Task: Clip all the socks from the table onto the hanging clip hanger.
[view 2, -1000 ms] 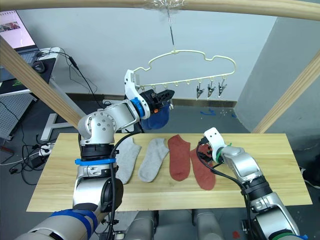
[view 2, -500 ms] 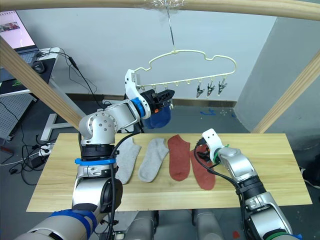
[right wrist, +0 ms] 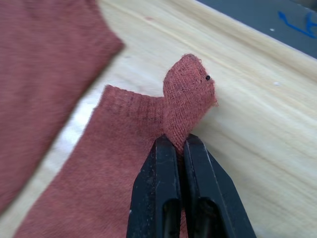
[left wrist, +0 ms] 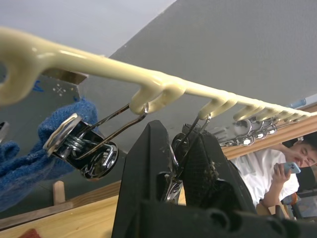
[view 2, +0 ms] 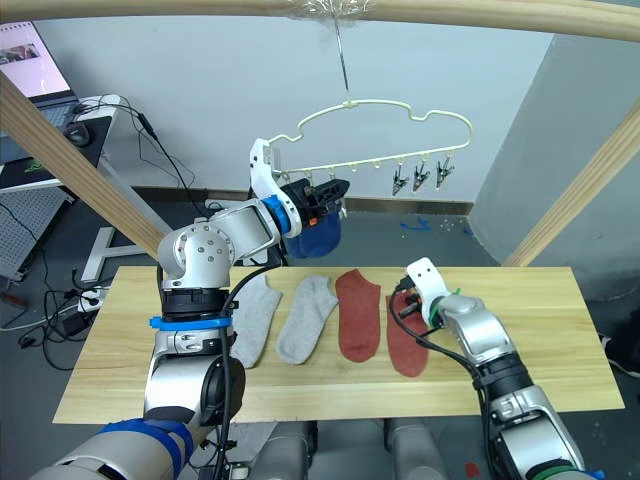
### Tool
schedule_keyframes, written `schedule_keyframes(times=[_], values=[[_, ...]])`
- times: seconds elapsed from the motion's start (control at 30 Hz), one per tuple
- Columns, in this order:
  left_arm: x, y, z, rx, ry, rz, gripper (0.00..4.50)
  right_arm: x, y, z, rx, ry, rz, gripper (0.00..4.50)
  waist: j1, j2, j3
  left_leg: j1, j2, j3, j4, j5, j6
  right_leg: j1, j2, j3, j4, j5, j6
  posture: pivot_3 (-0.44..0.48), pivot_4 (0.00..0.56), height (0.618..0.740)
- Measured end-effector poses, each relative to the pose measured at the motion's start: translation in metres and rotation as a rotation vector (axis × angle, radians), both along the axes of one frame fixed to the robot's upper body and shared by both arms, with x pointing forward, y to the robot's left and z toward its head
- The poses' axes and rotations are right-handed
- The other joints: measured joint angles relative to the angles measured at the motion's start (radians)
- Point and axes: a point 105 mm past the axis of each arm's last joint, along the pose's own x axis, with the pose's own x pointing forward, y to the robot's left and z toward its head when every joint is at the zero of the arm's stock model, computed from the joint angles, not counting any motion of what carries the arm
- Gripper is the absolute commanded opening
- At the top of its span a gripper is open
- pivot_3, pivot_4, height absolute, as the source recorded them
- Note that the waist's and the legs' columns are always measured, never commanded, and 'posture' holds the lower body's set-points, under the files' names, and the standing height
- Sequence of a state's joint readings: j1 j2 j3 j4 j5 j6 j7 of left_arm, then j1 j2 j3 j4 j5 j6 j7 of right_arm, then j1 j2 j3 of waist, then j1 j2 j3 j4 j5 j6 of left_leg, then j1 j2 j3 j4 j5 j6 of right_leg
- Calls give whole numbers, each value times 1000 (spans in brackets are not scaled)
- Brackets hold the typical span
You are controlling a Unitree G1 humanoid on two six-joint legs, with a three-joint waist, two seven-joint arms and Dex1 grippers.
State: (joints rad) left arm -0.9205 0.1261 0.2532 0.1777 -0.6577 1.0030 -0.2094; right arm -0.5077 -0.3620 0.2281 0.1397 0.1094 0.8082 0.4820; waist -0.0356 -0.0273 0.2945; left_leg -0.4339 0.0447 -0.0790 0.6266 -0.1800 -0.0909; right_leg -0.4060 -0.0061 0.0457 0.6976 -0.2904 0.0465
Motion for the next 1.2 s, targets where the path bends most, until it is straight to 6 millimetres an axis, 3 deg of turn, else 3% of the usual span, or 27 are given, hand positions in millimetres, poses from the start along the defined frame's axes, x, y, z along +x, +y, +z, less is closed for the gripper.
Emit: schedule_keyframes(times=[0.17,0.33,0.77,1.2], values=[[2,1,0,-16,21,-5,345,-1,23,60,71,-132,115,13,-3,0,0,0,0,0,0,0,0,0,0,0,0,0,0,-33,237,740],[3,1,1,-26,29,-5,345,-3,37,90,116,-179,170,13,-5,0,0,0,0,0,0,0,0,0,0,-1,0,0,0,-26,235,740],[4,0,0,-32,35,-8,345,0,68,123,201,-231,264,13,-5,0,0,0,0,0,0,0,0,0,0,-1,0,0,0,-14,232,740],[3,-1,0,-34,34,-9,345,5,75,127,216,-225,273,13,-5,0,0,0,0,0,-1,0,0,0,0,-1,0,0,0,-13,230,740]])
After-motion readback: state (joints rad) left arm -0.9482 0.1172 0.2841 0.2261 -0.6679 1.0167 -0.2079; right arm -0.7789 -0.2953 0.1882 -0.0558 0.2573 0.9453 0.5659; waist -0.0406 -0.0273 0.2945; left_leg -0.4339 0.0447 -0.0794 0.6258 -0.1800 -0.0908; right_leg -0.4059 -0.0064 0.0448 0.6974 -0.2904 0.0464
